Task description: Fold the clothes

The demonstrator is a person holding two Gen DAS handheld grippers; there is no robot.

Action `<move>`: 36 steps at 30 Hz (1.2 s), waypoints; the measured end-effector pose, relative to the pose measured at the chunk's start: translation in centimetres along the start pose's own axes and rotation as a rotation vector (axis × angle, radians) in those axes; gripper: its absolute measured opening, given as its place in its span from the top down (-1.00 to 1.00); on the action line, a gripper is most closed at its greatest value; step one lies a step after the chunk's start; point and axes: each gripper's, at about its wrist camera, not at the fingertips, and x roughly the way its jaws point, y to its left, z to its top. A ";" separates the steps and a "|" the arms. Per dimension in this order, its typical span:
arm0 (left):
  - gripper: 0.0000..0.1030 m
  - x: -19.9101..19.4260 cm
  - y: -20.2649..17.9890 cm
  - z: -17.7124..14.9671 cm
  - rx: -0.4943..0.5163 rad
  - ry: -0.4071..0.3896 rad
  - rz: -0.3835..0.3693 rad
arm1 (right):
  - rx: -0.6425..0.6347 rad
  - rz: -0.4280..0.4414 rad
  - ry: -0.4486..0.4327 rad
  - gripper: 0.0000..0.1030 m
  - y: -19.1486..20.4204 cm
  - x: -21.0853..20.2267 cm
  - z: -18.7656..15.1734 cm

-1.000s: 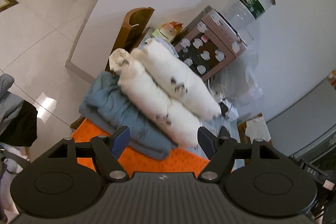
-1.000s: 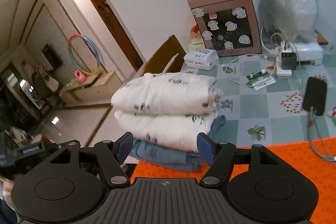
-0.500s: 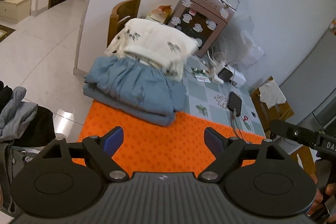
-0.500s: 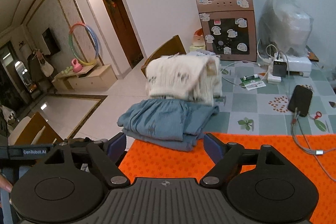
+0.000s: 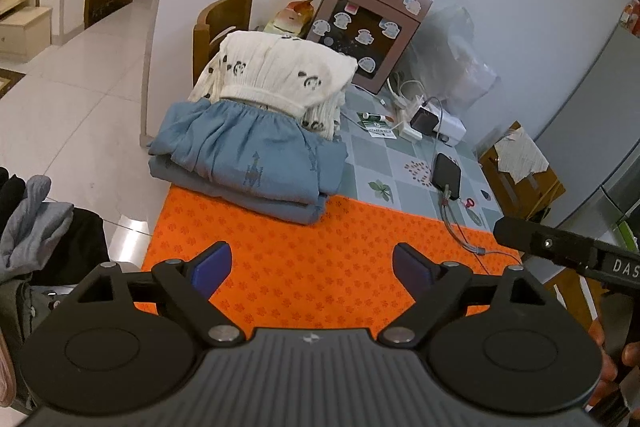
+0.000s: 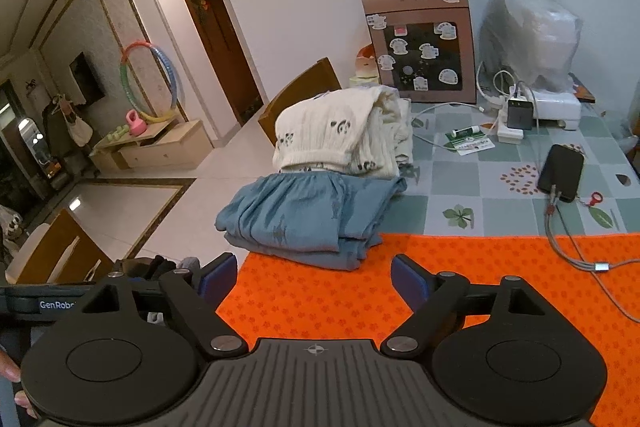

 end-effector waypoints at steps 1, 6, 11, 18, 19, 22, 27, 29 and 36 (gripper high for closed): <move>-0.78 0.0 -0.1 0.0 0.003 -0.001 0.002 | -0.004 -0.004 -0.001 -0.67 0.1 0.0 -0.1; -0.78 -0.2 -0.8 -0.3 0.038 -0.018 0.037 | -0.032 -0.024 -0.001 -0.71 0.5 0.0 -0.6; -0.79 -0.3 -1.1 -0.6 0.052 -0.016 0.055 | -0.049 -0.035 0.005 -0.73 1.0 0.1 -1.2; -0.79 -0.5 -1.5 -1.2 0.068 -0.015 0.093 | -0.059 -0.050 0.004 -0.76 1.4 0.1 -2.0; -0.79 -0.6 -1.5 -1.3 0.071 -0.016 0.098 | -0.060 -0.052 0.004 -0.76 1.5 0.0 -2.1; -0.79 -0.7 -1.7 -1.7 0.078 -0.018 0.111 | -0.068 -0.061 0.000 -0.77 1.7 0.0 -2.4; -0.79 -0.8 -1.9 -2.5 0.085 -0.009 0.146 | -0.081 -0.076 -0.005 -0.81 2.0 -0.2 -3.2; -0.79 -0.8 -2.0 -3.0 0.091 0.001 0.160 | -0.086 -0.080 -0.004 -0.82 2.2 -0.2 -3.6; -0.79 -1.5 -2.5 -4.7 0.105 0.003 0.189 | -0.088 -0.081 0.000 -0.83 2.6 -0.5 -4.9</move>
